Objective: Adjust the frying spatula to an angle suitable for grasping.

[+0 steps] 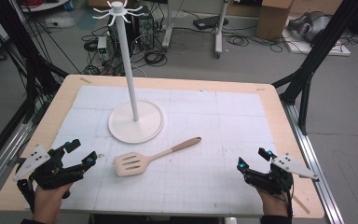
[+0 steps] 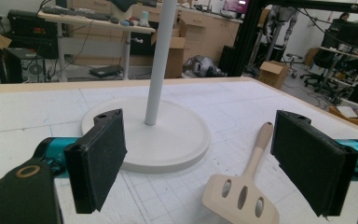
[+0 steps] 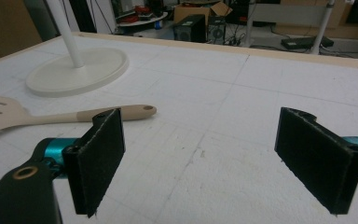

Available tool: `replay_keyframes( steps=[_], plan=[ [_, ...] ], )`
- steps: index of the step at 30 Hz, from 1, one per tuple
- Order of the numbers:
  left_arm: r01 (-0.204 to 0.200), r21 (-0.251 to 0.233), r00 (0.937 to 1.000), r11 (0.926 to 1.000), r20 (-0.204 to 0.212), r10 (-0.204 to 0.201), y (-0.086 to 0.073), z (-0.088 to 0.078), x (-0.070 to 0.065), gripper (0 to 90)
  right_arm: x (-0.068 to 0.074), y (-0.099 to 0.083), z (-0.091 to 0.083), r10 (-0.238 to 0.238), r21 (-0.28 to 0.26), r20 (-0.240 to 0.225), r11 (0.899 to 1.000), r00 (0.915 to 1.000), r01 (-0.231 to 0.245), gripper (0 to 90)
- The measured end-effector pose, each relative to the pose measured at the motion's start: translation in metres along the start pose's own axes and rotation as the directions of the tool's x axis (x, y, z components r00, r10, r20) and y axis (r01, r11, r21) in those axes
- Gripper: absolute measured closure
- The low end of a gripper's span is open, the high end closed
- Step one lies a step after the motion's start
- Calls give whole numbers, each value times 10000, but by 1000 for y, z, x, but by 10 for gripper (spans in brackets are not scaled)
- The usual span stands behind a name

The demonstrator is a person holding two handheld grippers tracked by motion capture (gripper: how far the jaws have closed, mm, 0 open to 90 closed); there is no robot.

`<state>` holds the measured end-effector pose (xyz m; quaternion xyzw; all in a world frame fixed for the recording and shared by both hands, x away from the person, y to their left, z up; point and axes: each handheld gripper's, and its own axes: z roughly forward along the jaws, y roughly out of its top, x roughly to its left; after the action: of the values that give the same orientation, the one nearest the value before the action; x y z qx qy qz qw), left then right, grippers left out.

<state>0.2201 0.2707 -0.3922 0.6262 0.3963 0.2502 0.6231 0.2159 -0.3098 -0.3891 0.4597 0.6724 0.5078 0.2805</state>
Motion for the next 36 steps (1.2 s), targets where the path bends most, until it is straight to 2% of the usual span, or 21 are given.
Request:
replay_keyframes(
  steps=[9,21,23,27,31,36],
  plan=[
    [113,165,9999,9998,-66,-112,-3,5,2,186,-7,-3,1,211,74,83,9997,9997,-212,146],
    [-26,185,9997,9998,228,22,-3,5,-5,183,0,-1,4,37,187,-40,9998,10000,-36,173],
    [-38,185,9998,9998,220,34,-3,5,-5,182,3,0,5,39,211,-157,9998,9999,-36,216],
    [-49,251,9998,9997,204,44,-3,6,-5,181,6,3,8,28,214,-254,9998,9997,-22,242],
    [-76,311,9998,9995,212,69,-4,7,-6,181,7,5,16,4,256,-340,9997,9994,4,326],
    [-78,329,9998,9994,171,72,-4,6,-5,188,10,9,22,-43,367,-479,9993,9988,61,377]
  ],
)
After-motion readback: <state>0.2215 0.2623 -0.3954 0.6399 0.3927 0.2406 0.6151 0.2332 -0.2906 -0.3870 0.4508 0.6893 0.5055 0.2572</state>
